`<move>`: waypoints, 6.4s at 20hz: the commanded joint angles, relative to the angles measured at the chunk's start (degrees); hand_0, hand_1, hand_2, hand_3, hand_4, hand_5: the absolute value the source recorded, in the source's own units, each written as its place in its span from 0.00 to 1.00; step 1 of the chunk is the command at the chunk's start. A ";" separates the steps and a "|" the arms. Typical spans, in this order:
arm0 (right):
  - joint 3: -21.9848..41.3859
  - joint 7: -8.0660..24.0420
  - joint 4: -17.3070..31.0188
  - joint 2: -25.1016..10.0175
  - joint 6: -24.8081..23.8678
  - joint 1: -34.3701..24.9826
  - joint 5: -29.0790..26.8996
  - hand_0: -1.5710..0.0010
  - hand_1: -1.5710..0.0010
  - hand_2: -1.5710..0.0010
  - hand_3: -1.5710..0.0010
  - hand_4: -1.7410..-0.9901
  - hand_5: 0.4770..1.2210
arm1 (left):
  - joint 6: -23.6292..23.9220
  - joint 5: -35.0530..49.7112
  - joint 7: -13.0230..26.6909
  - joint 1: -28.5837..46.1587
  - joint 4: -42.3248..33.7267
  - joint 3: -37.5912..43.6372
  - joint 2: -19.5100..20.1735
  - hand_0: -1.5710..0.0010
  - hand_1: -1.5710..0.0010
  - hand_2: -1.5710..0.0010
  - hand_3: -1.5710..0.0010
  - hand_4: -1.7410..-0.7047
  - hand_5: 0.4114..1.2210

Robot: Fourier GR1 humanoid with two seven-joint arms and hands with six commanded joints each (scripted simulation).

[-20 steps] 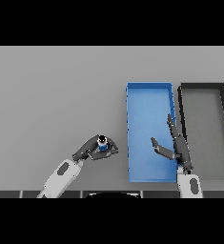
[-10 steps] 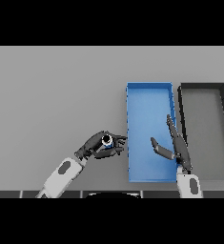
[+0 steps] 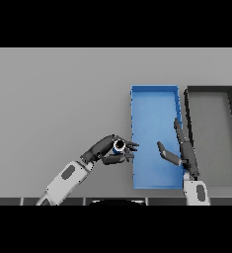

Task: Pick up the blue pipe and place it into the blue bin.

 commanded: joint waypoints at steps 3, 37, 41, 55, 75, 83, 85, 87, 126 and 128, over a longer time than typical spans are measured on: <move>0.07 -0.41 -0.32 0.23 -0.12 1.15 0.02 1.00 1.00 1.00 1.00 0.75 0.20 | -0.09 -0.03 0.96 0.70 -0.74 -0.50 0.24 0.00 0.00 0.00 0.08 0.01 1.00; 17.26 27.57 -12.26 -7.69 24.29 -32.23 -24.62 1.00 1.00 1.00 1.00 0.69 0.05 | -4.18 1.10 -0.48 -1.06 2.76 1.17 0.12 0.00 0.00 0.00 0.03 0.01 1.00; 17.82 28.25 -6.86 -5.35 25.75 -36.56 -23.76 1.00 0.99 0.97 1.00 0.68 0.05 | -4.28 1.35 1.25 -1.52 2.42 1.21 -0.10 0.00 0.00 0.00 0.08 0.02 1.00; 20.51 25.70 -4.02 -0.83 26.23 -38.57 -24.33 0.09 0.09 0.09 0.12 0.38 0.72 | -2.83 -0.63 0.84 0.12 0.76 1.15 -0.50 0.09 0.09 0.10 0.63 0.02 0.99; 18.88 26.45 -7.21 3.11 28.15 -35.92 -23.57 0.00 0.00 0.00 0.00 0.34 1.00 | -7.47 -8.76 0.48 -1.63 2.34 1.64 2.03 0.95 0.96 0.96 0.98 0.88 0.38; 16.18 29.77 -6.06 4.17 26.37 -37.54 -30.01 0.00 0.00 0.00 0.00 0.33 1.00 | -6.47 -6.02 6.67 0.11 1.75 2.68 1.13 0.99 0.99 0.99 1.00 0.83 0.22; 15.57 34.36 -6.10 5.39 23.68 -39.55 -38.13 0.00 0.00 0.00 0.00 0.33 1.00 | -6.51 -6.28 7.09 0.13 1.63 2.58 1.43 0.99 1.00 1.00 1.00 0.83 0.18; 13.78 37.19 -6.83 4.66 20.17 -41.07 -44.48 0.00 0.00 0.00 0.00 0.33 1.00 | -6.68 -6.49 6.83 0.10 2.02 2.73 1.95 1.00 1.00 1.00 1.00 0.84 0.15; 12.34 42.10 23.39 -23.49 -8.13 -35.08 -40.47 0.00 0.00 0.00 0.36 0.21 0.97 | -5.63 -7.78 9.95 2.01 -1.39 1.89 3.34 1.00 1.00 1.00 1.00 0.88 0.08; 18.92 42.10 25.59 -27.17 -11.78 -36.05 -49.19 0.25 0.30 0.32 0.59 0.35 0.94 | -5.79 -7.66 9.42 2.20 -1.54 2.03 3.70 1.00 1.00 1.00 1.00 0.88 0.08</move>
